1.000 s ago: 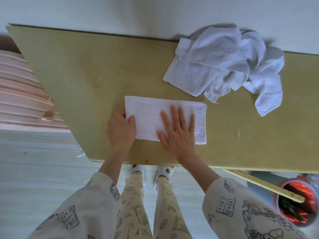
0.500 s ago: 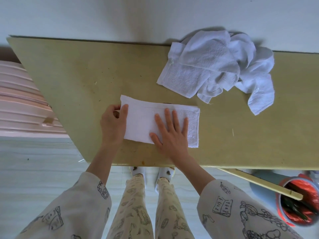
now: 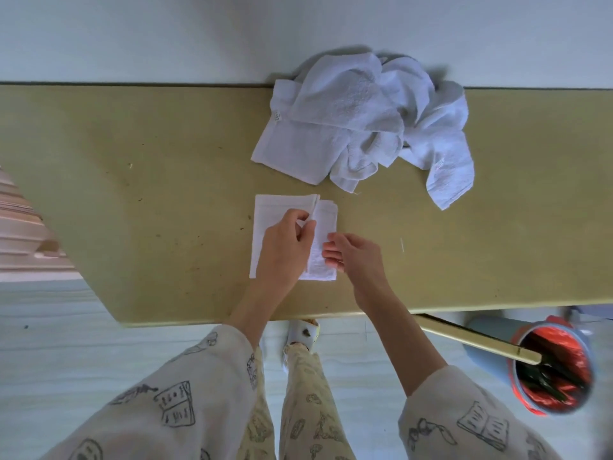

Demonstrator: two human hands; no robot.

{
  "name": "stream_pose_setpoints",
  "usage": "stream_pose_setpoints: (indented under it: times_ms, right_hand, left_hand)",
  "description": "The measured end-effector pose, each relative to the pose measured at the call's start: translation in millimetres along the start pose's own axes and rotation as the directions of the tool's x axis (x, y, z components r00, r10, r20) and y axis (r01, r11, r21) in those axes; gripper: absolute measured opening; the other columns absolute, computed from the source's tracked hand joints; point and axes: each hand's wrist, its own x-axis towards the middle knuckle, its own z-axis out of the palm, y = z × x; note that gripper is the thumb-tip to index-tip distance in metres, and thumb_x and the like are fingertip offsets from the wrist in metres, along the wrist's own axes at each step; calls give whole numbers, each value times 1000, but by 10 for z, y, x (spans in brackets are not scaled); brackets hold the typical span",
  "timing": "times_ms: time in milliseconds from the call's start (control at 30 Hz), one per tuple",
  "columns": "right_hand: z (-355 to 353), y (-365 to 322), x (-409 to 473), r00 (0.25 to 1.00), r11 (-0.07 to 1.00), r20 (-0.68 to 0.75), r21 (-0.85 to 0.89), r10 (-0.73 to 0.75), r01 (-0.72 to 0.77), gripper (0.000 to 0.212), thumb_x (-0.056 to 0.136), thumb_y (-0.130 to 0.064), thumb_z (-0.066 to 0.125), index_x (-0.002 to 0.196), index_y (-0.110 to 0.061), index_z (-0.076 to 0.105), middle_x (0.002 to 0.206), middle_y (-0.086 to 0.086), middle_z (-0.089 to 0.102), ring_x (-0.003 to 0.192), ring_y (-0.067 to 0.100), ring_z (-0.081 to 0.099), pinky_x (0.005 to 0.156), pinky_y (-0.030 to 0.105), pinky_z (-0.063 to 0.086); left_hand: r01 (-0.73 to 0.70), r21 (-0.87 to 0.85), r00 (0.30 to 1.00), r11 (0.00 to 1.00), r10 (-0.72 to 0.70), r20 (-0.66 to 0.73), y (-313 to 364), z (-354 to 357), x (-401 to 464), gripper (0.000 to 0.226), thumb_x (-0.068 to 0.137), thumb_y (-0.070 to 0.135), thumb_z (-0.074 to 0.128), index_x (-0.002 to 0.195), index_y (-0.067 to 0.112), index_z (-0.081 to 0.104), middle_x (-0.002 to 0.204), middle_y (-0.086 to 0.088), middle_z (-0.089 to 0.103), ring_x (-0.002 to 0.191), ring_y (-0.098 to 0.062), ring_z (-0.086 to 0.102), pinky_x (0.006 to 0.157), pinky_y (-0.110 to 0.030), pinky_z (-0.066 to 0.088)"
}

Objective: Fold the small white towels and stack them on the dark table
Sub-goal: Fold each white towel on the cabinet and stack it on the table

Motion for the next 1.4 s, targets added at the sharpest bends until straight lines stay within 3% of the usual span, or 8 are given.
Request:
stream_pose_setpoints:
  times_ms: [167,300,433,533,700,867,1267,1400]
  right_hand:
    - [-8,40,94,1000,999,18,-44,-8,9,19,90,-10,54,76,-14,67,74,5,68,74,19,67,79,32,57]
    - [-16,57,141,1000,997,18,-68,23,-21,23,89,-16,55,78,-4,71,80,12,72,81,26,70,80,40,57]
    - [4,58,172,1000,990,6,-144,2,-1,27,88,-24,58,82,-1,71,81,16,72,82,31,69,80,48,56]
    - [46,27,169,999,977,-2,-211,-38,36,21,88,-29,61,87,-10,70,84,9,72,82,26,69,83,45,55]
    - [73,-3,184,997,957,-31,-284,-72,60,21,89,-26,58,96,-8,67,88,5,69,86,26,66,84,45,54]
    - [78,16,207,994,947,-49,-311,-96,76,13,91,-24,54,87,-13,61,83,2,65,86,27,65,83,47,54]
    - [62,25,266,992,941,-68,-330,-102,74,12,88,-22,55,77,-17,53,84,6,64,84,30,65,79,48,54]
    - [55,36,188,958,860,-133,-484,-255,162,18,91,-26,54,100,-11,56,98,5,63,88,22,60,80,34,49]
  left_hand:
    - [-25,74,998,997,20,60,36,91,-35,25,94,23,50,112,6,57,81,-4,63,74,-15,57,65,-16,38]
    - [-16,62,989,998,7,145,82,121,-73,28,96,22,45,119,10,56,101,-4,67,90,-13,60,72,-11,38]
    - [-34,-13,987,999,36,157,52,82,-105,26,96,11,41,113,8,61,95,1,64,89,-12,59,70,-5,40]
    - [-133,-4,991,991,133,30,-69,27,-142,26,94,4,42,112,5,61,101,-7,67,91,-19,62,79,-22,47]
    - [-258,306,951,916,296,-86,-296,-67,-176,31,90,16,41,107,9,65,88,-6,60,84,-23,50,77,-30,43]
    - [-280,454,949,846,316,-3,-424,-78,-215,39,85,27,38,110,12,64,99,-9,56,94,-20,36,79,-39,44]
    - [-326,591,937,738,337,96,-532,-48,-292,44,83,34,38,119,18,57,107,-9,54,95,-22,36,75,-38,45]
    - [-339,607,925,719,374,72,-535,-12,-290,42,80,30,60,120,17,57,106,-9,55,94,-22,36,73,-37,45]
